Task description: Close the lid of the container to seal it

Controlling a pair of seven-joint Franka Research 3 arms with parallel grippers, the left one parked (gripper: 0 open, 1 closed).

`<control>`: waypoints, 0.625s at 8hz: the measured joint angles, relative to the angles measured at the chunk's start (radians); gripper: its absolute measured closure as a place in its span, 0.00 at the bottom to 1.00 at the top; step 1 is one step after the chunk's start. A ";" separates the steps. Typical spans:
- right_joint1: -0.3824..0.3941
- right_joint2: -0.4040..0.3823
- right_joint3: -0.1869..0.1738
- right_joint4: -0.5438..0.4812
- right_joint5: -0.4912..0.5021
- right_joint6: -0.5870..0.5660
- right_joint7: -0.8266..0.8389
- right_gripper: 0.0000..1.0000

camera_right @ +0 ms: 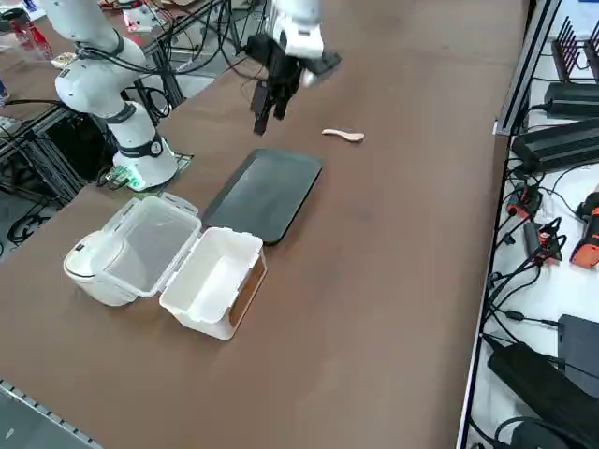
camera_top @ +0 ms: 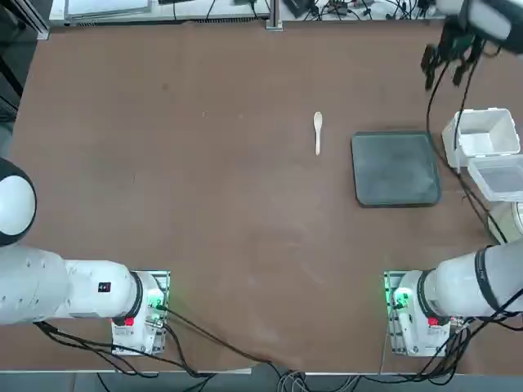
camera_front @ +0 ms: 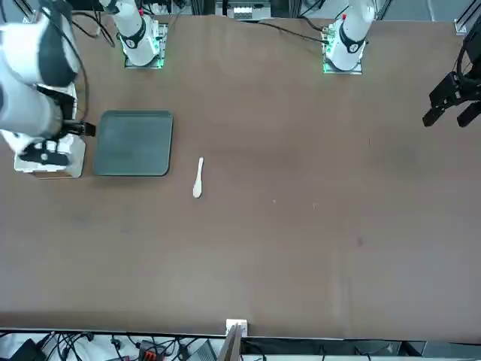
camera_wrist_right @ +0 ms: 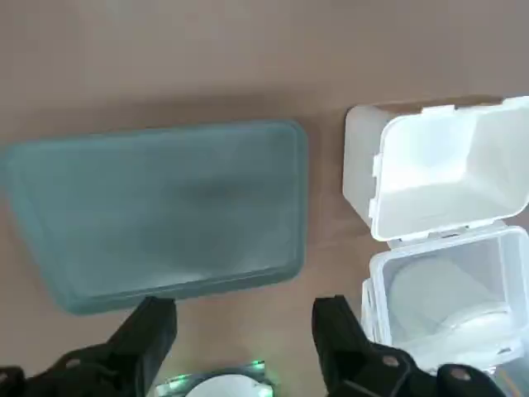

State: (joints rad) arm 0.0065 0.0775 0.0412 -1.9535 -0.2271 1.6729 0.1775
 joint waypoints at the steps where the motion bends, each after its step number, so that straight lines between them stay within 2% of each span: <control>1: 0.000 -0.007 0.000 -0.096 -0.048 0.069 0.022 0.00; 4: 0.032 -0.006 0.003 -0.318 -0.185 0.208 0.199 0.03; 5: 0.068 0.001 0.005 -0.363 -0.241 0.213 0.285 0.09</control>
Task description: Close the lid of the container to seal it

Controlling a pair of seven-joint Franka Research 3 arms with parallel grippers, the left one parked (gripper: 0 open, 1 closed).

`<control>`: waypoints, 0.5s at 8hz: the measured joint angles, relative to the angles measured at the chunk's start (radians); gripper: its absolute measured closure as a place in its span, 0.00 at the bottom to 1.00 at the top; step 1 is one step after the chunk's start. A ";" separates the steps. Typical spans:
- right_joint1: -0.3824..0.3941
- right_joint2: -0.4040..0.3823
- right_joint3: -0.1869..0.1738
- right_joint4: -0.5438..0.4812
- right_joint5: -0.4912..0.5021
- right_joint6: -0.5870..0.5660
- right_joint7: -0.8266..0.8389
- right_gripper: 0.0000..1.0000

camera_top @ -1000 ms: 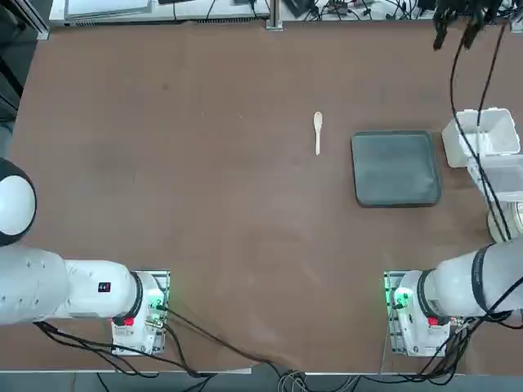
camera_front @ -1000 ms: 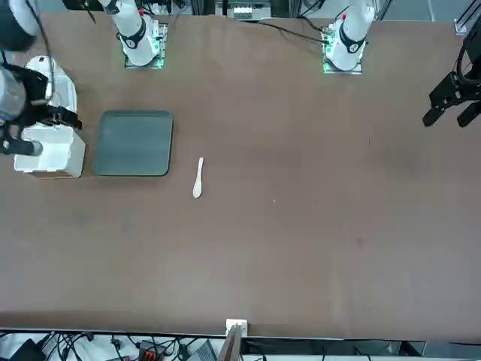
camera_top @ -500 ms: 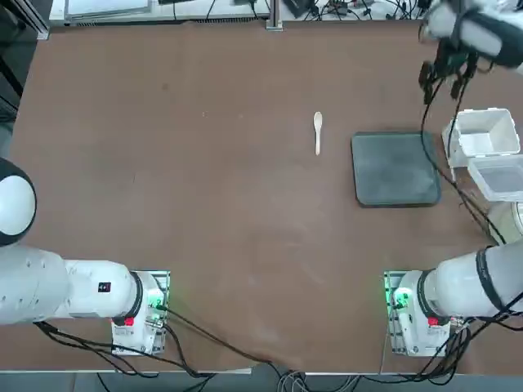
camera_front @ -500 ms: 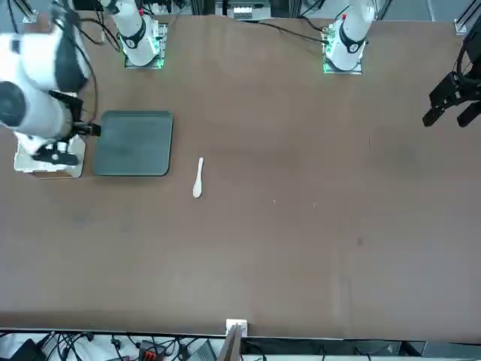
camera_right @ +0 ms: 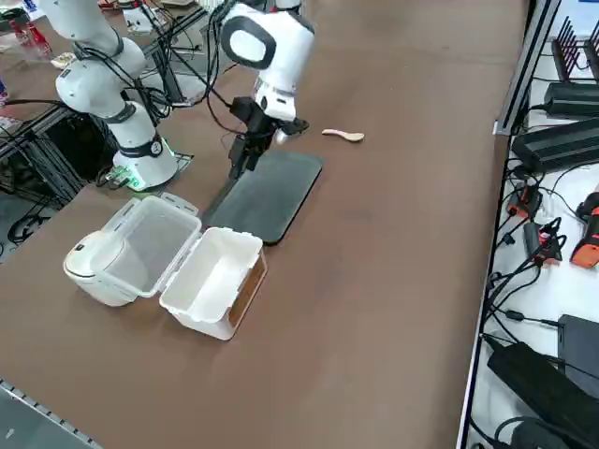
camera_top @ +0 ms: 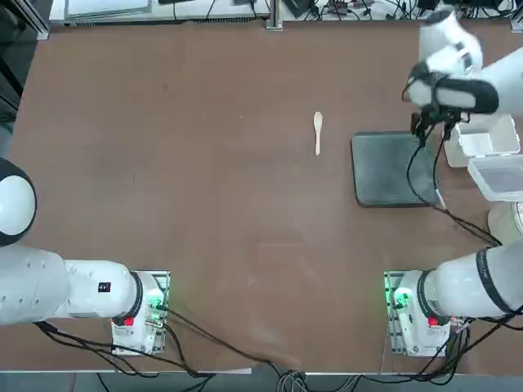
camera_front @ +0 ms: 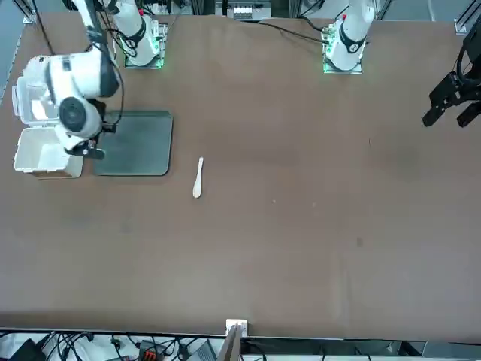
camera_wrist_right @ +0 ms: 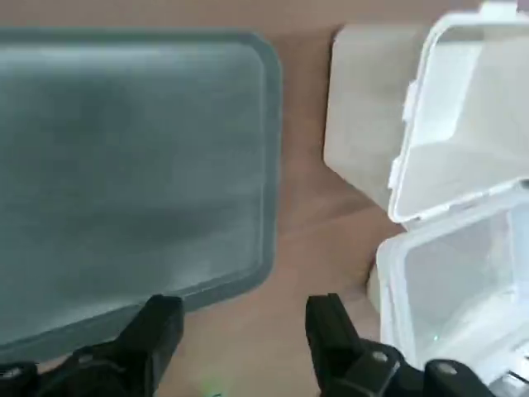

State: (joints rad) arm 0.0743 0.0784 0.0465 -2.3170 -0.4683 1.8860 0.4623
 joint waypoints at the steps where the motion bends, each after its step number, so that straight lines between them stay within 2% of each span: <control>1: 0.026 0.016 0.004 -0.033 -0.046 0.001 0.073 0.17; 4: 0.028 0.056 -0.004 -0.090 -0.135 0.003 0.140 0.80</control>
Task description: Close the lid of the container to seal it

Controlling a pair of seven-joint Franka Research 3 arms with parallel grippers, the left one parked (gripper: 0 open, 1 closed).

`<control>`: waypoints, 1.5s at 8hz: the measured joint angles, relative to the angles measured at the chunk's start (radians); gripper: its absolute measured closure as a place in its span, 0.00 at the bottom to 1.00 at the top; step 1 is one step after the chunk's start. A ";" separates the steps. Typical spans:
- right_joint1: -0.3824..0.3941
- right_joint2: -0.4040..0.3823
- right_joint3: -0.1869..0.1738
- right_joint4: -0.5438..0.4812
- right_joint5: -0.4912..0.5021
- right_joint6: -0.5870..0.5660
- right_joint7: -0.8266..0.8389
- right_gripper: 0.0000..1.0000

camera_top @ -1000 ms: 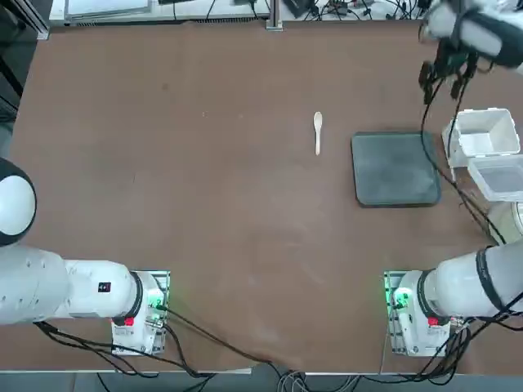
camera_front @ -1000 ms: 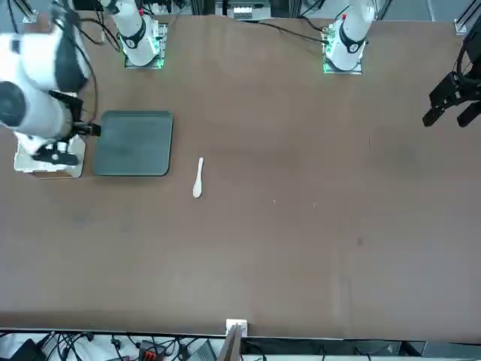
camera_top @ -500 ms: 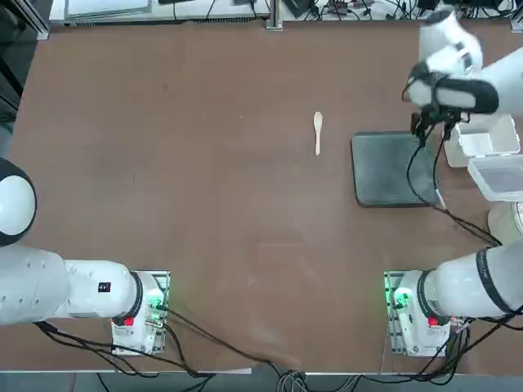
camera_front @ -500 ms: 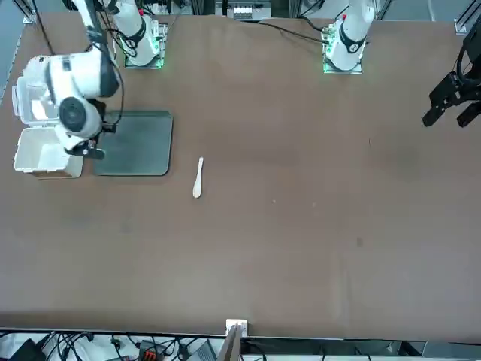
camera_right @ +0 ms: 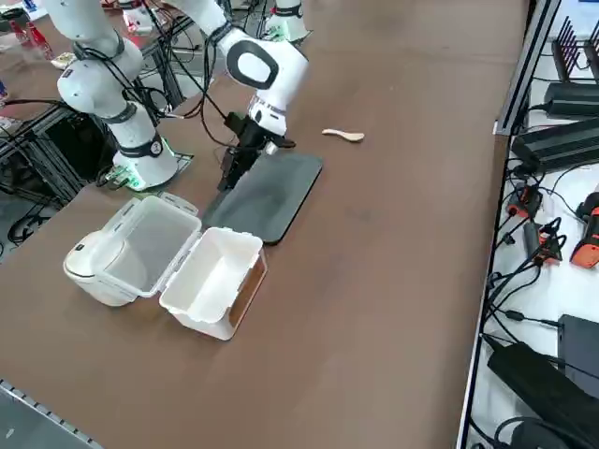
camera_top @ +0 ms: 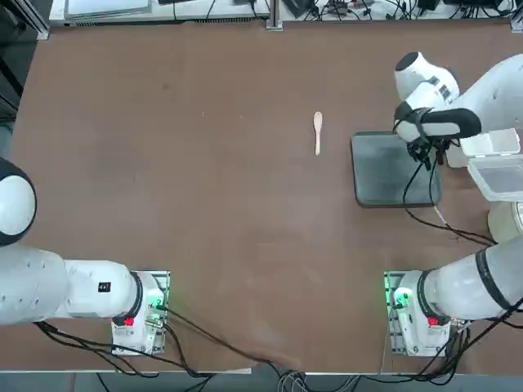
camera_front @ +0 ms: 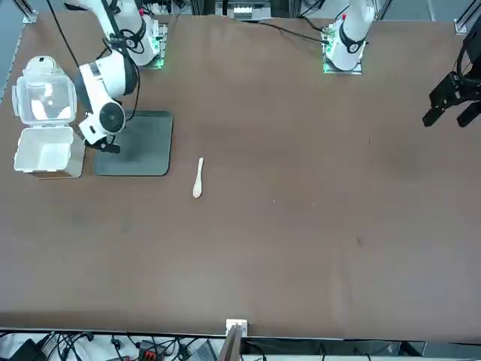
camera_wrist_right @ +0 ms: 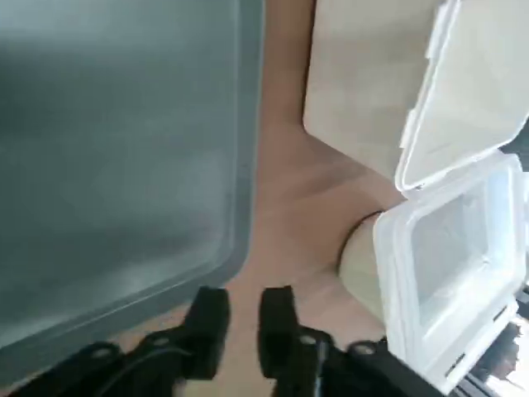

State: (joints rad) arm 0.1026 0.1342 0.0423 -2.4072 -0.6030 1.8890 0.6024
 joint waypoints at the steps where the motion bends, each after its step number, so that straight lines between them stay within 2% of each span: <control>1: -0.007 0.005 -0.005 -0.016 -0.022 -0.003 0.010 0.89; 3: -0.012 0.019 -0.010 -0.057 -0.073 -0.016 0.048 0.98; 6: -0.025 0.068 -0.012 -0.142 -0.207 -0.019 0.184 0.99; 9: -0.130 0.091 -0.015 -0.182 -0.318 -0.019 0.217 0.99; 10: -0.159 0.096 -0.016 -0.185 -0.339 -0.018 0.217 0.99; 12: -0.166 0.101 -0.015 -0.186 -0.342 -0.025 0.217 0.99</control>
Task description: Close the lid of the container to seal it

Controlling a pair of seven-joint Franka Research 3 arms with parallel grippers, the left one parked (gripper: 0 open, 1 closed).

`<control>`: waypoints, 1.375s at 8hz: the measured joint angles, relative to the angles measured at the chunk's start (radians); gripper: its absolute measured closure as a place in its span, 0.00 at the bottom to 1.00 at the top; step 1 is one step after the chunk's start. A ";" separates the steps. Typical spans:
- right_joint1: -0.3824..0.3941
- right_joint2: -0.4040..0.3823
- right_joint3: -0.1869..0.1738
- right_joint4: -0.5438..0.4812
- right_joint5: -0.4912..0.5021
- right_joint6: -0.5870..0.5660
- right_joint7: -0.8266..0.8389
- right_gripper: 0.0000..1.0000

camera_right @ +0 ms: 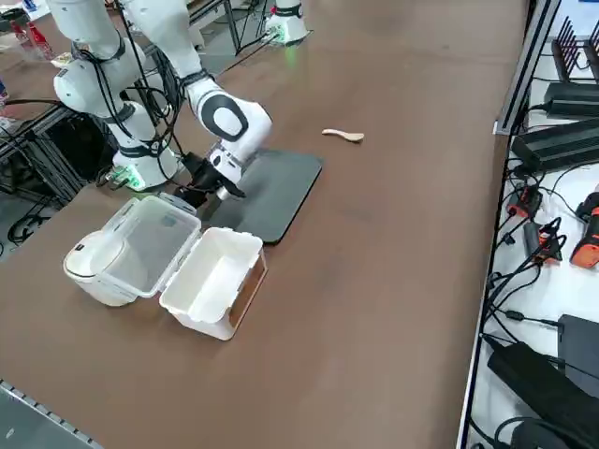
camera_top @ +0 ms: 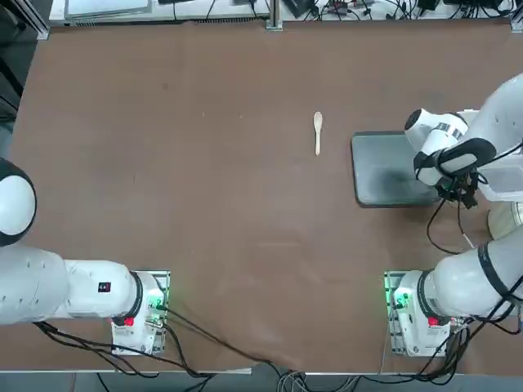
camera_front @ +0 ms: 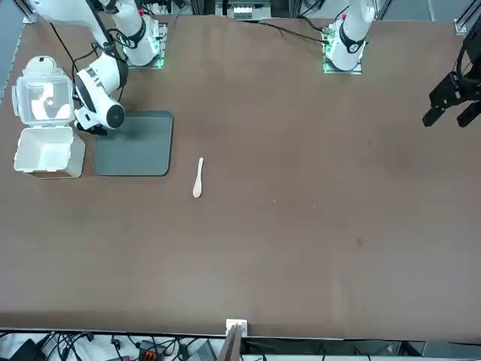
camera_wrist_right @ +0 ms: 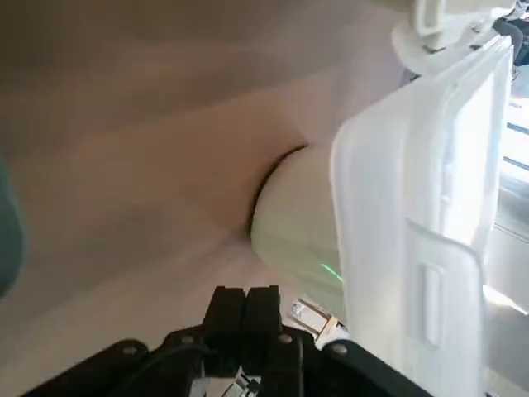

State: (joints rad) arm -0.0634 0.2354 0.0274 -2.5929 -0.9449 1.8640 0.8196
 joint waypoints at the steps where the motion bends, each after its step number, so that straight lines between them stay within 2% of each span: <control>1: 0.001 0.000 0.003 0.000 0.000 -0.019 0.000 0.99; 7: 0.035 -0.001 0.017 0.004 -0.017 -0.109 0.000 0.99; 11: 0.054 -0.002 0.018 0.003 -0.044 -0.129 0.000 0.99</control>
State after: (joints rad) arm -0.0090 0.2338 0.0451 -2.5899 -0.9884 1.7346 0.8195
